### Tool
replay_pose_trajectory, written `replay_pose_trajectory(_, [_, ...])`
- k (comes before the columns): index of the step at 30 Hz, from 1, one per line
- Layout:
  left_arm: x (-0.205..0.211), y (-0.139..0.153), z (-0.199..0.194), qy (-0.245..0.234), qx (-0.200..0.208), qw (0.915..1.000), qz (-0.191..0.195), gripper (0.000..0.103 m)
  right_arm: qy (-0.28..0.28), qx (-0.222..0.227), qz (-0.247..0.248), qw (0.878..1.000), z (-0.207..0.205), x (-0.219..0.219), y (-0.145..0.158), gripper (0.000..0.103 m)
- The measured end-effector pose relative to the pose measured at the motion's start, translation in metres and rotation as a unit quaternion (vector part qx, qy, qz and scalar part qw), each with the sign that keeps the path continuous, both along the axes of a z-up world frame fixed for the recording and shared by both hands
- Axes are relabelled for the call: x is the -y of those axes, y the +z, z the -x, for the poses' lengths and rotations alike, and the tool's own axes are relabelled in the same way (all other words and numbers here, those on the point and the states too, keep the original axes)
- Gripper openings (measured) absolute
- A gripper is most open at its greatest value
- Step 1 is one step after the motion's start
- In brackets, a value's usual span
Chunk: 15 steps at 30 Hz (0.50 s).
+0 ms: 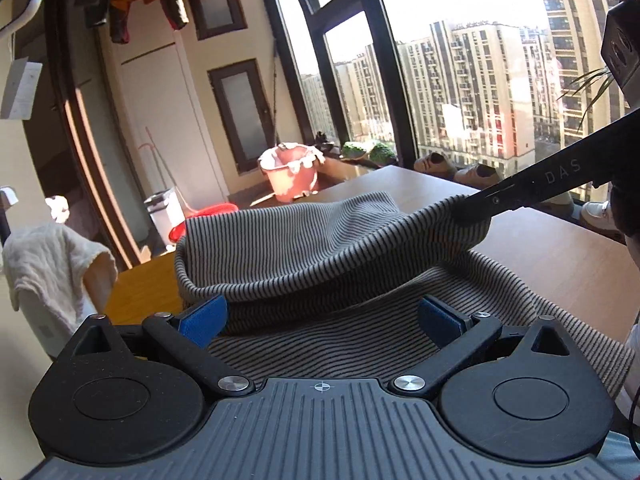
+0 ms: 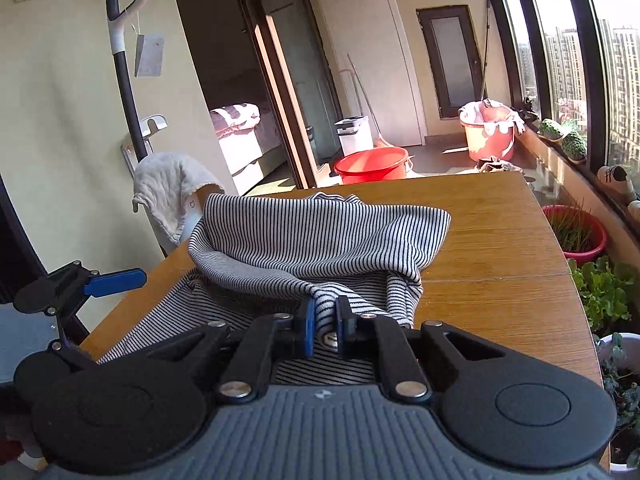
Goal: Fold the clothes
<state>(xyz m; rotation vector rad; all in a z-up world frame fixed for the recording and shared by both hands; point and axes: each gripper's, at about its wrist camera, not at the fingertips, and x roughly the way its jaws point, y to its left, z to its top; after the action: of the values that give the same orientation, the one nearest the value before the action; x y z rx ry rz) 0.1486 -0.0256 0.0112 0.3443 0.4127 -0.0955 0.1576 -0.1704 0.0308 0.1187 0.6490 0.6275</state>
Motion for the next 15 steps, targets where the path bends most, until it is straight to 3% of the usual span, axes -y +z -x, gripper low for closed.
replay_pose_trajectory(7, [0.046,-0.009,-0.04,-0.034,0.034,0.9947,-0.091,0.1,0.031,-0.013,-0.071,0.997,0.007,-0.004,0.022,0.009])
replay_pose_trajectory(9, [0.051,-0.01,-0.052,-0.024,0.026,0.9953,-0.09,0.061,0.041,-0.006,-0.069,0.997,0.01,-0.008,0.029,0.009])
replay_pose_trajectory(15, [0.028,-0.002,-0.057,-0.01,0.014,0.9984,-0.053,0.02,0.051,0.006,-0.057,0.997,0.007,-0.017,0.035,0.009])
